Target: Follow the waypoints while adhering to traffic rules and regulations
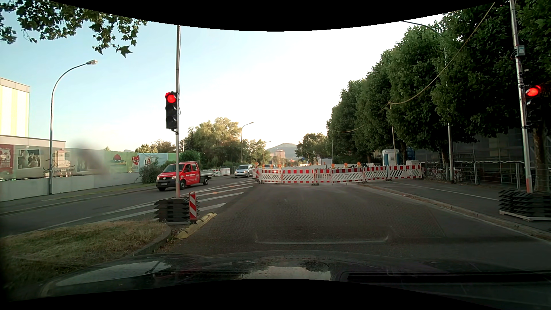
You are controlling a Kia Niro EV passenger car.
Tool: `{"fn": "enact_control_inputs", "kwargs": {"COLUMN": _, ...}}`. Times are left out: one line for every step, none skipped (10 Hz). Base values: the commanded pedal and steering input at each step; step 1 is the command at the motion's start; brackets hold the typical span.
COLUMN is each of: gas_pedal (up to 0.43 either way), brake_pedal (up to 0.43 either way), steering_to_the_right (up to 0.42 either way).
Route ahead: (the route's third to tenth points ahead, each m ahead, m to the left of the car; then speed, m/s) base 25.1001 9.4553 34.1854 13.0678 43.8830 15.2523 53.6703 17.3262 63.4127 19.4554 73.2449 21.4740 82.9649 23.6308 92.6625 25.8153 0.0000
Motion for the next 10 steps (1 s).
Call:
{"fn": "enact_control_inputs", "kwargs": {"gas_pedal": 0.0, "brake_pedal": 0.372, "steering_to_the_right": -0.003}}
{"fn": "enact_control_inputs", "kwargs": {"gas_pedal": 0.0, "brake_pedal": 0.372, "steering_to_the_right": -0.003}}
{"fn": "enact_control_inputs", "kwargs": {"gas_pedal": 0.0, "brake_pedal": 0.372, "steering_to_the_right": -0.003}}
{"fn": "enact_control_inputs", "kwargs": {"gas_pedal": 0.0, "brake_pedal": 0.372, "steering_to_the_right": -0.003}}
{"fn": "enact_control_inputs", "kwargs": {"gas_pedal": 0.0, "brake_pedal": 0.372, "steering_to_the_right": -0.003}}
{"fn": "enact_control_inputs", "kwargs": {"gas_pedal": 0.0, "brake_pedal": 0.378, "steering_to_the_right": -0.003}}
{"fn": "enact_control_inputs", "kwargs": {"gas_pedal": 0.0, "brake_pedal": 0.372, "steering_to_the_right": -0.003}}
{"fn": "enact_control_inputs", "kwargs": {"gas_pedal": 0.0, "brake_pedal": 0.372, "steering_to_the_right": -0.003}}
{"fn": "enact_control_inputs", "kwargs": {"gas_pedal": 0.0, "brake_pedal": 0.372, "steering_to_the_right": -0.003}}
{"fn": "enact_control_inputs", "kwargs": {"gas_pedal": 0.0, "brake_pedal": 0.372, "steering_to_the_right": -0.003}}
